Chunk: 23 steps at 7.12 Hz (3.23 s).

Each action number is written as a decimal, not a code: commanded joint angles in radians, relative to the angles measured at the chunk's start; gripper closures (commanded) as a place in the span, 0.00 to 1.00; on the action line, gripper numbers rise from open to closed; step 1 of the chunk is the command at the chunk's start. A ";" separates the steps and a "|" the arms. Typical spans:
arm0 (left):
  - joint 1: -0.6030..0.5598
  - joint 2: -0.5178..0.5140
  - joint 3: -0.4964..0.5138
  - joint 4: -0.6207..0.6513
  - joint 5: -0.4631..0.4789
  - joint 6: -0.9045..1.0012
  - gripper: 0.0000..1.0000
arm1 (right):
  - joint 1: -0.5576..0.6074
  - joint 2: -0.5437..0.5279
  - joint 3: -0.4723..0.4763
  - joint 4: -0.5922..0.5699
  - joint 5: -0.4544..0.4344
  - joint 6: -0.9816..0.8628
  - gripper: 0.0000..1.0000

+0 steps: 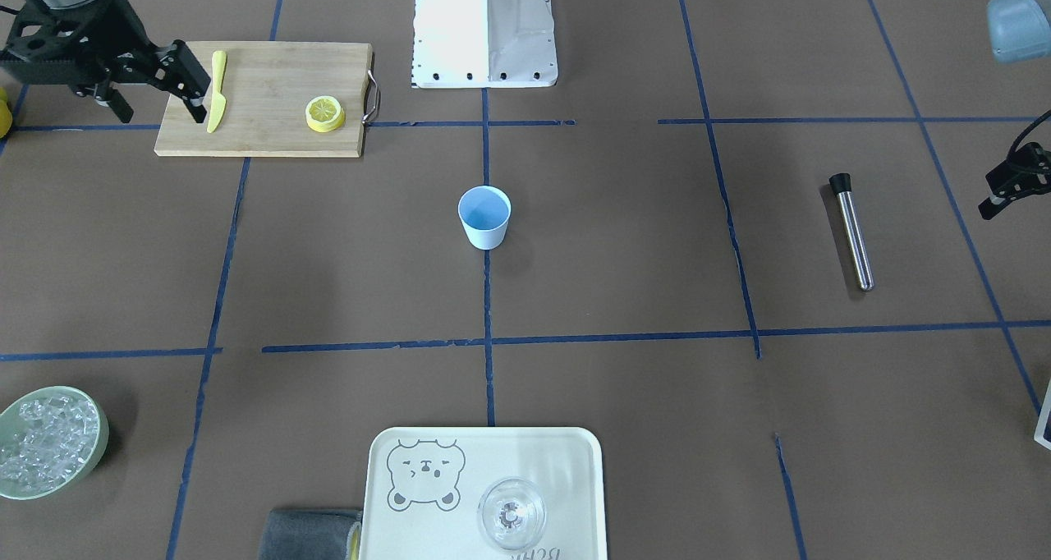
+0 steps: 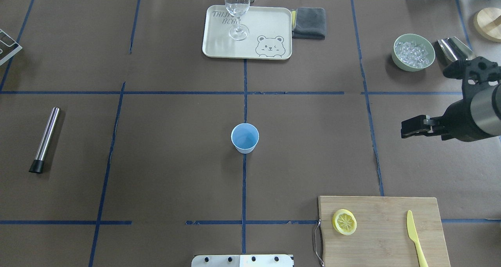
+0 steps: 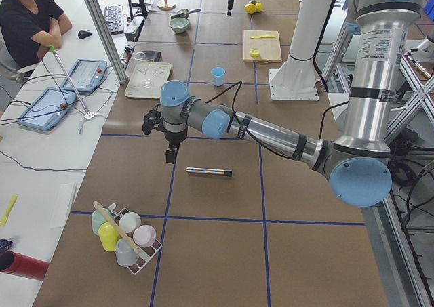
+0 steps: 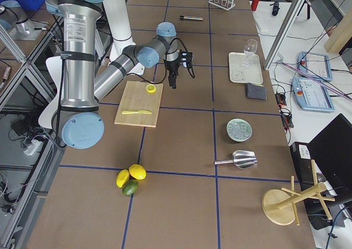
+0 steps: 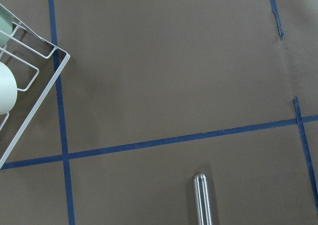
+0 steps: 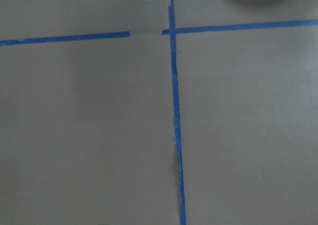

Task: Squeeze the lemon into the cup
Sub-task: 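Move the right gripper down toward the lemon slice on the cutting board, then close the right gripper on the lemon slice and squeeze it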

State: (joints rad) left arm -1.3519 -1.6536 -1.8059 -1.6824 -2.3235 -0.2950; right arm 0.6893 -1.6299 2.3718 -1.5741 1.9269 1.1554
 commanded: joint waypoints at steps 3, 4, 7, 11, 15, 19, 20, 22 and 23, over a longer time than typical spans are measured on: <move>0.002 0.001 0.014 -0.005 0.000 -0.003 0.00 | -0.501 -0.024 0.044 0.065 -0.385 0.436 0.00; 0.002 0.003 0.022 -0.013 0.000 -0.003 0.00 | -0.552 -0.030 0.038 0.069 -0.437 0.464 0.00; 0.004 0.001 0.033 -0.017 -0.002 -0.003 0.00 | -0.625 -0.085 -0.064 0.236 -0.500 0.497 0.00; 0.002 0.001 0.033 -0.017 -0.004 -0.001 0.00 | -0.643 -0.039 -0.147 0.243 -0.497 0.497 0.00; 0.002 0.001 0.034 -0.017 -0.004 -0.001 0.00 | -0.643 -0.004 -0.174 0.243 -0.494 0.491 0.00; 0.002 0.001 0.037 -0.017 -0.004 -0.001 0.00 | -0.643 0.011 -0.206 0.243 -0.494 0.483 0.00; 0.002 0.001 0.033 -0.019 -0.004 -0.003 0.00 | -0.645 0.013 -0.209 0.243 -0.494 0.483 0.00; 0.002 0.001 0.034 -0.019 -0.004 -0.003 0.00 | -0.642 0.019 -0.217 0.243 -0.496 0.481 0.00; 0.004 0.001 0.034 -0.019 -0.004 -0.001 0.00 | -0.639 0.019 -0.224 0.243 -0.496 0.481 0.00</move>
State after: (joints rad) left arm -1.3497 -1.6521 -1.7718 -1.7011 -2.3270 -0.2969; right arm 0.0478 -1.6116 2.1547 -1.3315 1.4314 1.6369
